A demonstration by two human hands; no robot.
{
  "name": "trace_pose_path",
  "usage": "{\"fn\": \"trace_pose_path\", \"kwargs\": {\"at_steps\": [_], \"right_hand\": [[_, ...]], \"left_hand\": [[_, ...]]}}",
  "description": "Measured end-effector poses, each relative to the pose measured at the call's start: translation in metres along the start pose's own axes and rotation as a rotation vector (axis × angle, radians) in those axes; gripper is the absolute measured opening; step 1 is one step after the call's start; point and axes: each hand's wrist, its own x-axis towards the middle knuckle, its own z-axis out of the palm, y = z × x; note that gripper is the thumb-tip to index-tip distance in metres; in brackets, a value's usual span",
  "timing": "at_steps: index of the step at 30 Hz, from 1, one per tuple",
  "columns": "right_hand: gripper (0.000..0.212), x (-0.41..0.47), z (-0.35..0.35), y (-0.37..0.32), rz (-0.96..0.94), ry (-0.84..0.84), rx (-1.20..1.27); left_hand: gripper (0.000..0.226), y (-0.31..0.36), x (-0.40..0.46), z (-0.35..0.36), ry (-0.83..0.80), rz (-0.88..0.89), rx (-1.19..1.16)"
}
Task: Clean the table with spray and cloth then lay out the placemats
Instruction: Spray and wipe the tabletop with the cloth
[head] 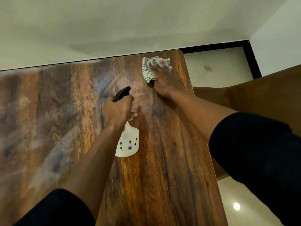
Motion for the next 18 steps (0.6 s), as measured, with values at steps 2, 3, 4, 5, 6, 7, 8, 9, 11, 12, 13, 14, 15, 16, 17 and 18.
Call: {"fn": "trace_pose_path", "kwargs": {"at_steps": [2,3,4,5,6,7,8,9,11,12,13,14,15,16,17,18], "right_hand": [[0.077,-0.012,-0.002,0.026,0.063,0.030,0.002],[0.078,-0.016,-0.002,0.037,0.097,0.048,-0.010],[0.080,-0.020,-0.002,0.044,0.130,0.065,-0.024],[0.081,-0.026,-0.001,0.047,0.161,0.075,-0.028],[0.080,-0.030,0.002,0.048,0.185,0.078,-0.025],[0.079,-0.033,0.003,0.044,0.200,0.077,-0.018],[0.077,-0.038,0.006,0.038,0.205,0.074,-0.011],[0.076,-0.045,0.008,0.030,0.204,0.071,-0.005],[0.076,-0.060,0.019,0.009,0.166,0.061,-0.007],[0.077,-0.070,0.026,-0.002,0.129,0.054,-0.005],[0.076,-0.081,0.033,-0.015,0.083,0.046,-0.008],[0.075,-0.092,0.041,-0.027,0.032,0.044,-0.019],[0.075,-0.104,0.048,-0.040,-0.016,0.037,-0.037],[0.075,-0.115,0.055,-0.052,-0.055,0.033,-0.058],[0.075,-0.126,0.064,-0.062,-0.094,0.032,-0.073],[0.076,-0.137,0.074,-0.070,-0.142,0.033,-0.074]], "left_hand": [[0.035,-0.008,-0.004,-0.001,-0.006,-0.026,0.003],[0.037,-0.013,-0.005,-0.001,-0.013,-0.029,0.006],[0.038,-0.018,-0.007,-0.003,-0.020,-0.026,0.005],[0.038,-0.022,-0.010,-0.004,-0.023,-0.027,0.005],[0.039,-0.025,-0.015,-0.006,-0.027,-0.025,0.009],[0.039,-0.028,-0.017,-0.007,-0.026,-0.025,0.009],[0.037,-0.031,-0.020,-0.009,-0.019,-0.026,0.002],[0.036,-0.033,-0.023,-0.012,-0.013,-0.028,-0.010],[0.035,-0.037,-0.029,-0.017,-0.007,-0.034,-0.039],[0.035,-0.038,-0.033,-0.020,-0.001,-0.031,-0.046],[0.035,-0.038,-0.037,-0.022,0.012,-0.024,-0.046],[0.036,-0.039,-0.042,-0.025,0.021,-0.013,-0.049],[0.038,-0.040,-0.044,-0.027,0.029,0.005,-0.053],[0.041,-0.040,-0.048,-0.030,0.032,0.020,-0.059],[0.040,-0.041,-0.051,-0.032,0.036,0.024,-0.053],[0.037,-0.041,-0.054,-0.034,0.049,0.025,-0.046]]}}
